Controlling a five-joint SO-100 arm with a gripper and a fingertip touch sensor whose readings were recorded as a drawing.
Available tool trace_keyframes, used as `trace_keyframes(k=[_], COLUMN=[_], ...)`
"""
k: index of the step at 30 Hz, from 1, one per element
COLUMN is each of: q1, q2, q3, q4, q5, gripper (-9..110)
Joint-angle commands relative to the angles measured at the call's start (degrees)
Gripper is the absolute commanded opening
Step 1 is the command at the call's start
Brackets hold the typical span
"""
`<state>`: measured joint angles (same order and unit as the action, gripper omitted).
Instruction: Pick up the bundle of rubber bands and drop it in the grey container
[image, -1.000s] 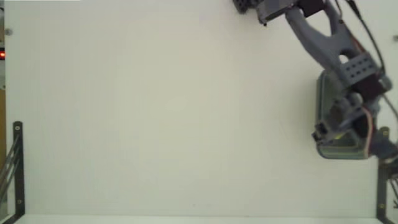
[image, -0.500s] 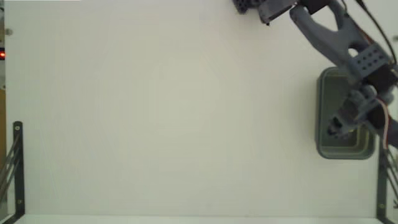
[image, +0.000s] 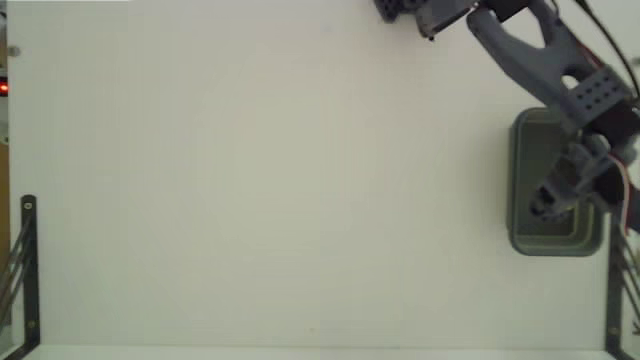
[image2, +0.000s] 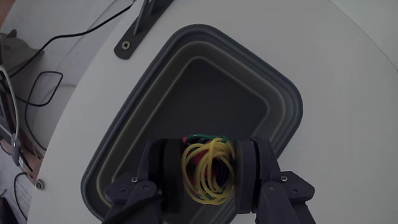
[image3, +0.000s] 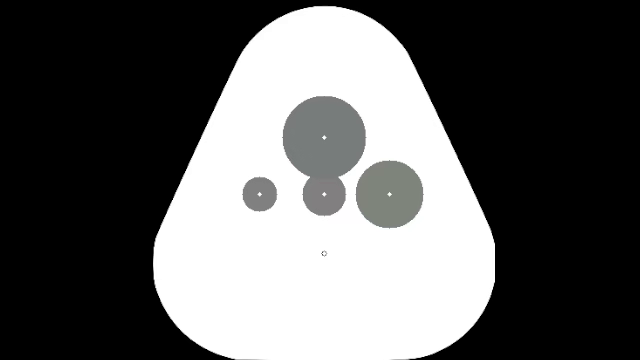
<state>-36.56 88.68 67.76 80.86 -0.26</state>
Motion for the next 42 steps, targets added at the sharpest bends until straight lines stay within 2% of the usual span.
trace_keyframes(k=[1, 28, 29, 42], q1=[-0.8, -0.8, -0.8, -0.8], q2=[4.4, 4.4, 4.4, 4.4], q3=[-1.9, -1.9, -1.9, -1.9], q4=[0.8, 0.8, 0.8, 0.8], q5=[0.3, 0.3, 0.3, 0.3], gripper=[46, 46, 110, 110])
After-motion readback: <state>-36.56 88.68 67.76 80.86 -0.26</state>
